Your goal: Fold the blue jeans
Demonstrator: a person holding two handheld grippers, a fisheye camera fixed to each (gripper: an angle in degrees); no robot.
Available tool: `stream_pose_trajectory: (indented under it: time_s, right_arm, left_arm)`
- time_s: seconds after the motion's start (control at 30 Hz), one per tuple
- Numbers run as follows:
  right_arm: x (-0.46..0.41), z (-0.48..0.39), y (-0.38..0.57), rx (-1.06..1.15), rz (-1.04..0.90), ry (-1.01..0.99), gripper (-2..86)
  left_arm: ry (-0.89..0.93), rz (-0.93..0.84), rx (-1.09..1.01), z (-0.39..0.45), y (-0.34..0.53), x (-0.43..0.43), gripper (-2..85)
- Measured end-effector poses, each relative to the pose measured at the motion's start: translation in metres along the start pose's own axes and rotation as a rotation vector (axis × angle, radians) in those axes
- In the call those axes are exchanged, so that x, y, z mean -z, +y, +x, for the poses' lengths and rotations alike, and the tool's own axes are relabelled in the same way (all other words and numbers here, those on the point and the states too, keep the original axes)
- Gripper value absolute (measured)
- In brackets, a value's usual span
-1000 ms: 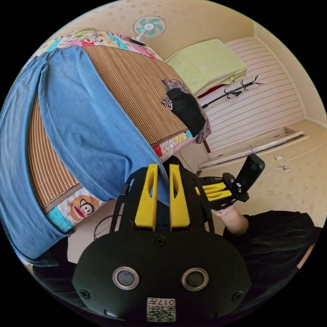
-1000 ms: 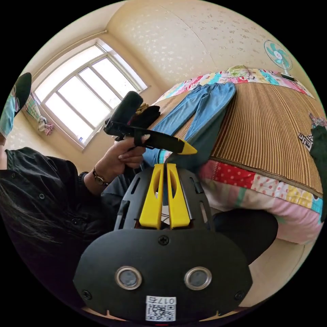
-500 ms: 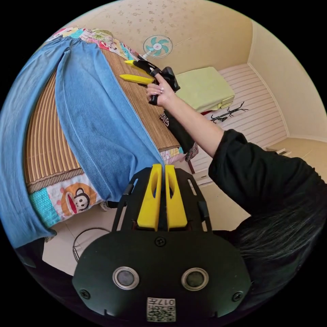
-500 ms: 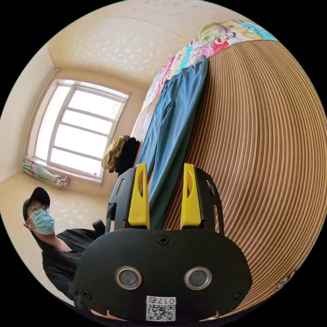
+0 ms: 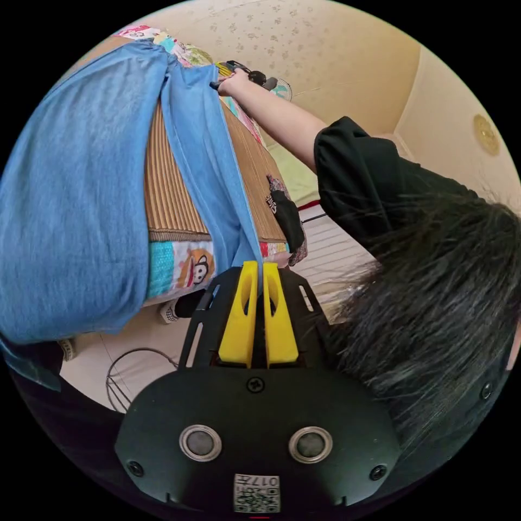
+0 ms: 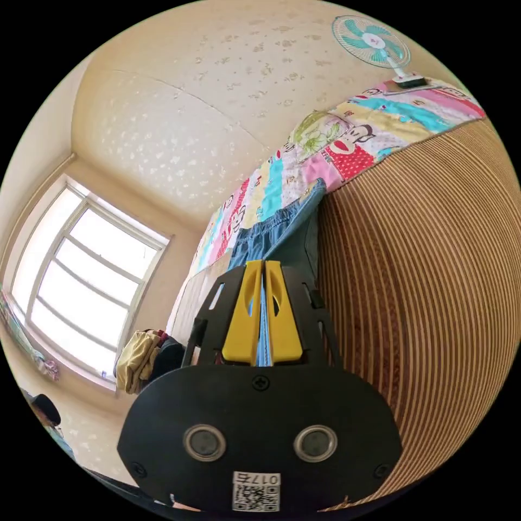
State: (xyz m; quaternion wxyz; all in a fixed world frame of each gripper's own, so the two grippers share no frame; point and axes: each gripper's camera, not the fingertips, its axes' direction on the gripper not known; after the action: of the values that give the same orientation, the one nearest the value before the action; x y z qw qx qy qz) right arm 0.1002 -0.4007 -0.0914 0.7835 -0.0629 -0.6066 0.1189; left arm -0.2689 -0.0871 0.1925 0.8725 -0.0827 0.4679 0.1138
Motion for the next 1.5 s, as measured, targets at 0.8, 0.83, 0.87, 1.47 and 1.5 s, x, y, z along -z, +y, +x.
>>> stream_pose_trajectory:
  time_s: [0.8,0.83,0.87,1.47,1.5]
  right_arm:
    - [-0.007,-0.089,0.268,0.287,-0.450,0.245,11.9]
    - [-0.002,-0.082,0.278,0.261,-0.460,0.224,12.0]
    - [0.005,-0.071,0.299,0.216,-0.488,0.160,11.6]
    - [0.158,0.002,0.406,0.226,-0.594,-0.017,8.0]
    - [0.158,0.008,0.398,0.191,-0.549,-0.081,9.4]
  left_arm:
    - [-0.512,0.276,0.133,-0.054,0.024,0.168,12.0]
    - [-0.555,0.240,0.181,-0.059,0.015,0.161,11.7]
    - [-0.596,0.217,0.180,-0.059,0.011,0.155,10.5]
    - [-0.228,0.125,0.138,-0.001,0.078,0.076,11.0]
    - [-0.238,0.126,0.136,-0.002,0.075,0.075,11.7]
